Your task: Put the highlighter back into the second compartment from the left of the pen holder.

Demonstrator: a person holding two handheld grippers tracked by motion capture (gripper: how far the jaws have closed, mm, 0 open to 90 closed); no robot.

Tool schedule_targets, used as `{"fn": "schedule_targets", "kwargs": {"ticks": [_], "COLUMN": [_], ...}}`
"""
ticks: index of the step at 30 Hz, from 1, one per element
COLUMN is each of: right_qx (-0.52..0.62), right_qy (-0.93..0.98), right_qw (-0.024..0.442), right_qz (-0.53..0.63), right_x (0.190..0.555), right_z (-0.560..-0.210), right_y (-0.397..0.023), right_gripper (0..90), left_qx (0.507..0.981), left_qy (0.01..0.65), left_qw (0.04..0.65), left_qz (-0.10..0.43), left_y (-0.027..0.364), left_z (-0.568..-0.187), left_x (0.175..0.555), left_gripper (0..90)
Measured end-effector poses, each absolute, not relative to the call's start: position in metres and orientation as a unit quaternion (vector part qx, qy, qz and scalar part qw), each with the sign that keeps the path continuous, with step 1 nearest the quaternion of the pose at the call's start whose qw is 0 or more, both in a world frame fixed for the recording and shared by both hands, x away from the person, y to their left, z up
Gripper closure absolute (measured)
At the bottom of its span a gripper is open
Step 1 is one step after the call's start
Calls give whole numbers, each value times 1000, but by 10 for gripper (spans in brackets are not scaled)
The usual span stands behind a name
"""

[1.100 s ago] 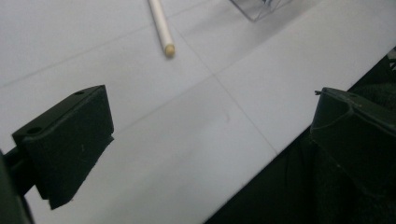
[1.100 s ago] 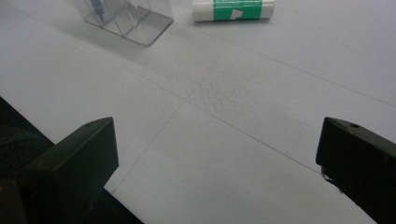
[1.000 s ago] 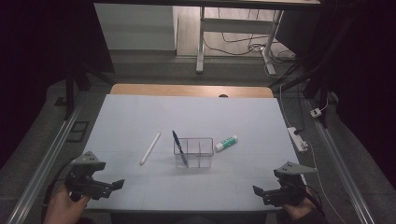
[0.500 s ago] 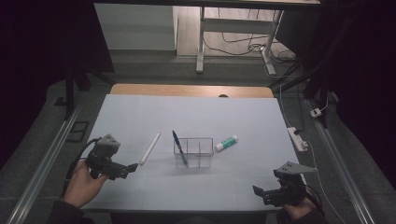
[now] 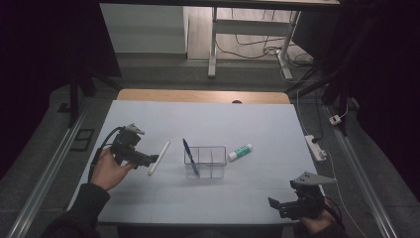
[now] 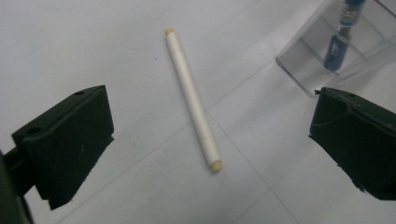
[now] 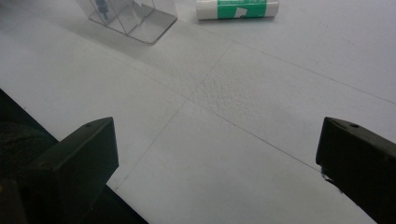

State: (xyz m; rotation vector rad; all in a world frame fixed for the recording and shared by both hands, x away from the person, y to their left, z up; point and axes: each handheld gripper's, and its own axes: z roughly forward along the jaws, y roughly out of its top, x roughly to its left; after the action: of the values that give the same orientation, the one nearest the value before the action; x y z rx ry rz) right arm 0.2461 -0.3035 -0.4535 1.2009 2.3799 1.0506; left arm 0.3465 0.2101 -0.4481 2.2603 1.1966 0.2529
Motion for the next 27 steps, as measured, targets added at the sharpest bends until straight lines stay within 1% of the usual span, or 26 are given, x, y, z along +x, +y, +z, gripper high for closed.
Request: {"fn": "schedule_targets", "kwargs": {"ticks": [7, 13, 27], "right_qx": [414, 414, 414], "right_qy": [823, 822, 824], "right_qw": [136, 137, 135], "right_qz": [364, 366, 363], "right_x": [246, 246, 245], "right_z": [-453, -453, -453], "right_y": [-304, -304, -304], "right_gripper": [0, 0, 0], "left_qx": [849, 855, 867], "left_qy": [451, 447, 456], "left_qw": [262, 254, 194], "left_qz": [87, 68, 41], "left_y": [202, 196, 175], "left_z": [-454, -460, -482], "left_x": [377, 399, 438], "left_gripper": [1, 0, 2]}}
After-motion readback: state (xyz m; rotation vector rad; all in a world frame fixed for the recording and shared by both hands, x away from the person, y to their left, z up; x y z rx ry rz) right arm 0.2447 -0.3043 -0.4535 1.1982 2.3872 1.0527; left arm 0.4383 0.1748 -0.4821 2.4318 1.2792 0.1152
